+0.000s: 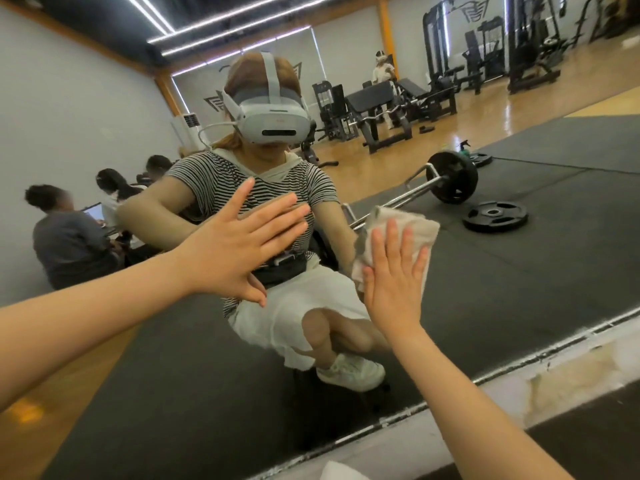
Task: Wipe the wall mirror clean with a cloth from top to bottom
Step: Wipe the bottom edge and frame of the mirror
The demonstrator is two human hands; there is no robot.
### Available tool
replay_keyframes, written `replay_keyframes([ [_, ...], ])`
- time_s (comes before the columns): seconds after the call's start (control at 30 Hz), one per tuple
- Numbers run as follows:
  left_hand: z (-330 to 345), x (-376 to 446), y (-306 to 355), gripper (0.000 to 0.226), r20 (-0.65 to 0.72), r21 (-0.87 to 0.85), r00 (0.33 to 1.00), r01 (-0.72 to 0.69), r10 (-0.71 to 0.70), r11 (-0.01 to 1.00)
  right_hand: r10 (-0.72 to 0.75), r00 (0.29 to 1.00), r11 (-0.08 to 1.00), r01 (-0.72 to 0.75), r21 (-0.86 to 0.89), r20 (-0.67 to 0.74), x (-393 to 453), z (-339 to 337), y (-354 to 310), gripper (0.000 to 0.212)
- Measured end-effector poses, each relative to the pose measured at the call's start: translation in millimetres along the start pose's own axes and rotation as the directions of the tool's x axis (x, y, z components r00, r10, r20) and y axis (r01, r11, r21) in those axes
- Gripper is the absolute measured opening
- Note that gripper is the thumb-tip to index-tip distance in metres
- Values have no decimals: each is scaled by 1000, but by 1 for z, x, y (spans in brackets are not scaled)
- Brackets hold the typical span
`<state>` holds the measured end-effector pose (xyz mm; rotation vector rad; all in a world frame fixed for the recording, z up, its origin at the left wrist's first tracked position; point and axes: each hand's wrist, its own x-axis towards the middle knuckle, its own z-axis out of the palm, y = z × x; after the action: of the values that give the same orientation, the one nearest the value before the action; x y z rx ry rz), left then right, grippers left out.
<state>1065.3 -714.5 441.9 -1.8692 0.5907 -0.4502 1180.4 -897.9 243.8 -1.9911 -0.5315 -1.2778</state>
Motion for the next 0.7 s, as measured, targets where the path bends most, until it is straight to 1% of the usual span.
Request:
replay_keyframes([
  [0.07,1,0,0,126,3,8,1000,-5,5,1000,12,999,999,-11,-32,35,-42,7,16,57],
  [0.13,4,0,0,122,5,23,1000,-4,4,1000,50,993,997,-44,-59,111,-81,11,33,58],
  [0.23,4,0,0,117,-8,24,1000,-8,8,1000,189,952,982,-179,-62,242,-132,11,46,60],
  [0.3,7,1,0,117,-21,32,1000,-10,11,999,333,883,941,-332,-62,330,-166,9,51,62],
  [0.4,10,1,0,119,-50,57,998,-22,25,998,541,751,833,-540,-119,379,-195,10,53,68],
  [0.5,8,1,-1,118,-52,48,998,-23,25,999,598,692,783,-613,-108,405,-196,11,45,69],
  [0.57,10,0,-1,117,-76,51,997,-27,31,998,661,607,703,-706,-83,441,-195,11,41,70],
  [0.6,10,0,-1,117,-78,58,996,-27,32,998,694,575,660,-749,-64,434,-194,11,40,70],
  [0.7,8,0,0,116,-78,63,996,-34,39,997,734,517,586,-810,-28,440,-193,11,38,68],
])
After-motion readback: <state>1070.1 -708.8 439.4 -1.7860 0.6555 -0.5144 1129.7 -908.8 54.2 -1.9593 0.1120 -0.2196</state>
